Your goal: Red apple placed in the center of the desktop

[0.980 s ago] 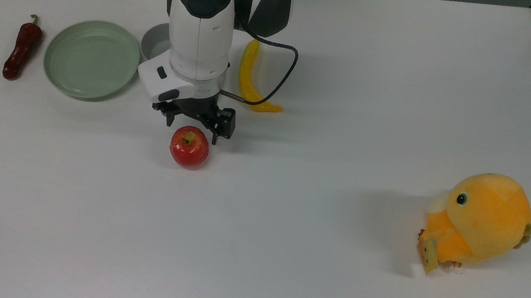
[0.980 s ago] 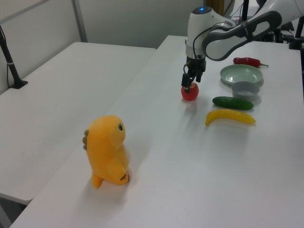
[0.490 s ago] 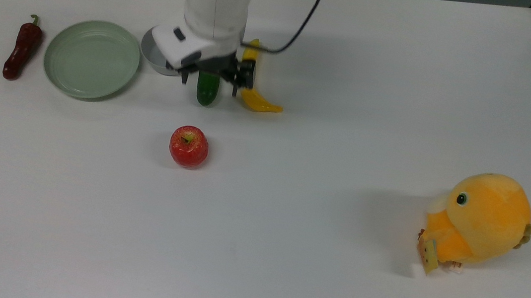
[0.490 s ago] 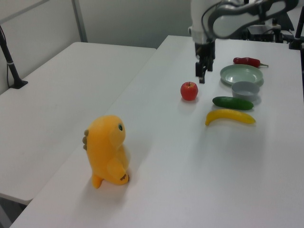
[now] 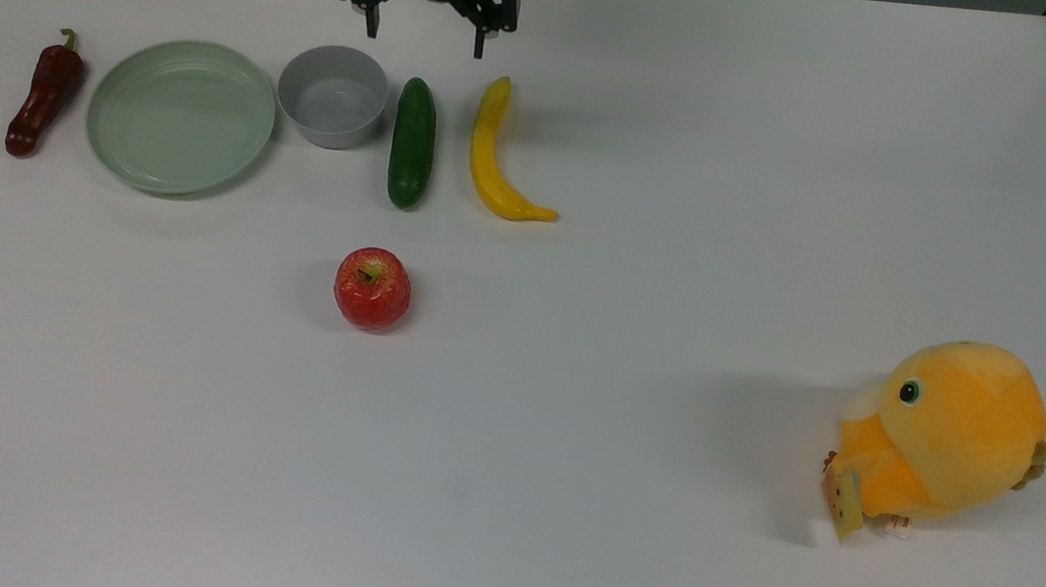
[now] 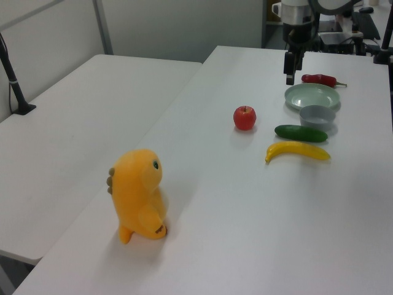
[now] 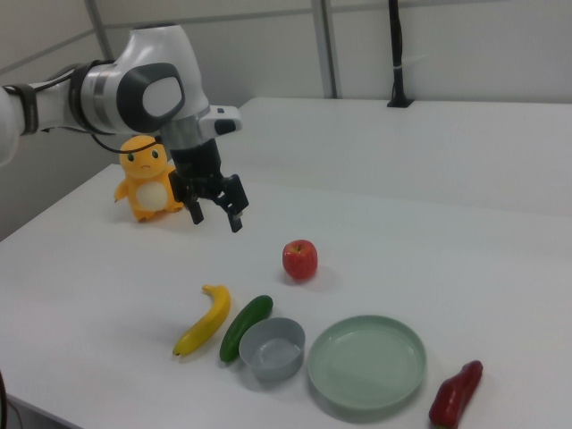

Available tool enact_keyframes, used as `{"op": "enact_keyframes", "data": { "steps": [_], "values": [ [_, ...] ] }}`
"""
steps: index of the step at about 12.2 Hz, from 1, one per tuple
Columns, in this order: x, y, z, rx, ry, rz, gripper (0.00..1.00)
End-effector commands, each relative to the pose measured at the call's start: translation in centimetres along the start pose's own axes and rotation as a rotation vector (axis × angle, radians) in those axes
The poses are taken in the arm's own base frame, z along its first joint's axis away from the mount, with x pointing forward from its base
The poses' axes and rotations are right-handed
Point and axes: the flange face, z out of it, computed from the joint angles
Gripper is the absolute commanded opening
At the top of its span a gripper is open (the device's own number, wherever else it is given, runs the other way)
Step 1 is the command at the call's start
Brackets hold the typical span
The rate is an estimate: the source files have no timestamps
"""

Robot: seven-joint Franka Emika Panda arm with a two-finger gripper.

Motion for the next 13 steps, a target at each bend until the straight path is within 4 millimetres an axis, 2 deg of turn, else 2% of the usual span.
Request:
{"op": "enact_keyframes", "data": {
  "steps": [1,9,13],
  "values": [
    [-1.7,0.0,0.9,0.056,0.076,0.011,1.00],
    [-1.5,-0.3,1.8,0.053,0.067,-0.032,1.00],
    [-1.4,0.5,1.8,0.055,0.073,-0.043,1.00]
  ]
}}
